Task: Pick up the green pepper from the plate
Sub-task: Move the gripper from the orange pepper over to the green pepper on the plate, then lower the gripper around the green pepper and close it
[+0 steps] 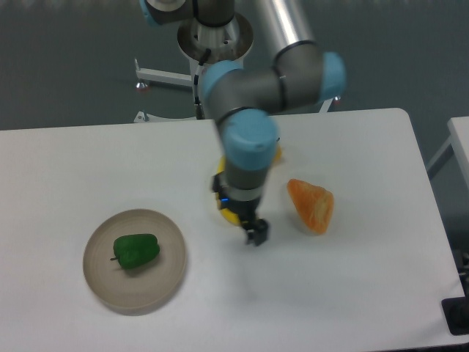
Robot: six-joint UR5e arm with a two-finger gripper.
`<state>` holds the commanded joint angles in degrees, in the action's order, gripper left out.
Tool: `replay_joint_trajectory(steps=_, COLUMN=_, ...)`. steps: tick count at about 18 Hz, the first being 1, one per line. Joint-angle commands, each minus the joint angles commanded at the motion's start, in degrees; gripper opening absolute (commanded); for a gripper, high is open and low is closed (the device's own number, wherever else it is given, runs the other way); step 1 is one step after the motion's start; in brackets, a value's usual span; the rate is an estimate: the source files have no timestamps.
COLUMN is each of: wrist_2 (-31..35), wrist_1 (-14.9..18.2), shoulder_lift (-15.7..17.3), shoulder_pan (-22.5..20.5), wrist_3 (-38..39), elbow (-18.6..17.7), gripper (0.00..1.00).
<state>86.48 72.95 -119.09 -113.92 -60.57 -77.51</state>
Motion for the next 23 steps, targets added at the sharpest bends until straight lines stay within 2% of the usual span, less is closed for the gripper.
replay_joint_trajectory(steps=4, wrist_2=0.0, wrist_1=-4.91, shoulder_lift=-0.97, shoulder_pan=4.22, wrist_3=4.58, elbow=-0.09, gripper=1.0)
replay_joint_trajectory(steps=8, wrist_2=0.09, wrist_1=-7.03, shoulder_lift=-3.95, shoulder_pan=7.3, wrist_3=7.21, elbow=-0.09, gripper=1.0)
replay_joint_trajectory(steps=11, wrist_2=0.09, wrist_1=-9.83, shoulder_lift=-5.36, shoulder_pan=8.54, wrist_3=9.24, elbow=-0.09, gripper=1.0)
replay_joint_trajectory(steps=16, wrist_2=0.0, wrist_1=-10.11, shoulder_lift=-5.8, shoulder_pan=9.68, wrist_3=9.07, elbow=-0.53, gripper=1.0)
replay_joint_trajectory(steps=19, wrist_2=0.09, wrist_1=-10.46, shoulder_lift=-7.29, shoulder_pan=9.68, wrist_3=8.54, elbow=-0.1, gripper=1.0)
replay_joint_trajectory(steps=20, wrist_2=0.09, wrist_1=-10.72, shoulder_lift=-7.99, shoulder_pan=9.68, wrist_3=8.63, elbow=0.08, gripper=0.97)
replay_joint_trajectory(steps=21, wrist_2=0.09, wrist_1=-10.9, shoulder_lift=-8.52, shoulder_pan=9.68, wrist_3=8.54, elbow=0.26, gripper=0.87)
replay_joint_trajectory(steps=22, wrist_2=0.09, wrist_1=-10.9, shoulder_lift=-8.7, shoulder_pan=9.68, wrist_3=8.45, elbow=0.26, gripper=0.64)
replay_joint_trajectory(steps=23, wrist_2=0.0, wrist_1=-10.81, shoulder_lift=-8.53, shoulder_pan=9.68, wrist_3=8.45, elbow=0.17, gripper=0.49)
